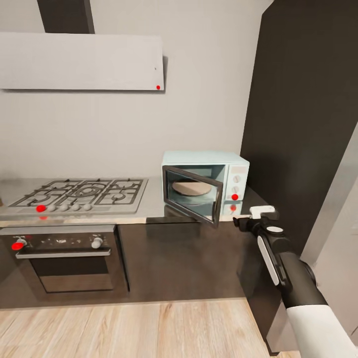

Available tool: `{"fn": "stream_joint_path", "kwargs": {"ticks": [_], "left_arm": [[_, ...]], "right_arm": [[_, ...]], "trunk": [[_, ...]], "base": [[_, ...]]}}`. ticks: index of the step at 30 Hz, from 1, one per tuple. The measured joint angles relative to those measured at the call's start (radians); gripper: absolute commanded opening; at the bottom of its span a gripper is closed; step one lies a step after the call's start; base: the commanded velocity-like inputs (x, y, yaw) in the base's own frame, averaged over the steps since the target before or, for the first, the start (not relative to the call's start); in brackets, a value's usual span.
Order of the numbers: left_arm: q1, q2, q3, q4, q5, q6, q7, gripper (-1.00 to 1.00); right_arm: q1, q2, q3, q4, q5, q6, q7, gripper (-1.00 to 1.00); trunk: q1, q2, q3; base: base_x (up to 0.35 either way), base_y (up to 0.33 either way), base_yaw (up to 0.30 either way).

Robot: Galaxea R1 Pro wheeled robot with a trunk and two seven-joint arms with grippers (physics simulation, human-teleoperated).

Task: In the kitchen, take the popcorn bag from the countertop, put it into the microwave, and heat it until the popcorn is cooked so the cooked popcorn ends up inside the bag.

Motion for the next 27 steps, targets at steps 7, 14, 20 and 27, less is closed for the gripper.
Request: {"fn": "stream_joint_path", "kwargs": {"ticks": [7,14,20,27], "left_arm": [[0.000,0.002,-0.001,0.001,-0.001,0.000,-0.007,1.00],[0.000,0.002,-0.001,0.001,-0.002,0.001,-0.007,1.00],[0.000,0.002,-0.001,0.001,-0.002,0.000,-0.007,1.00],[0.000,0.001,-0.001,0.001,-0.002,0.000,-0.007,1.00]], "right_arm": [[0.000,0.009,0.010,-0.001,0.000,0.000,-0.012,1.00],[0.000,0.006,0.008,0.000,0.001,0.000,-0.012,1.00],[0.000,0.007,0.008,0.000,-0.001,0.000,-0.011,1.00],[0.000,0.008,0.010,0.000,-0.002,0.000,-0.010,1.00]], "trunk": [[0.000,0.000,0.000],[0.000,0.000,0.000],[0.000,0.000,0.000],[0.000,0.000,0.000]], "base": [[0.282,0.000,0.000],[0.302,0.000,0.000],[0.276,0.000,0.000],[0.210,0.000,0.000]]}}
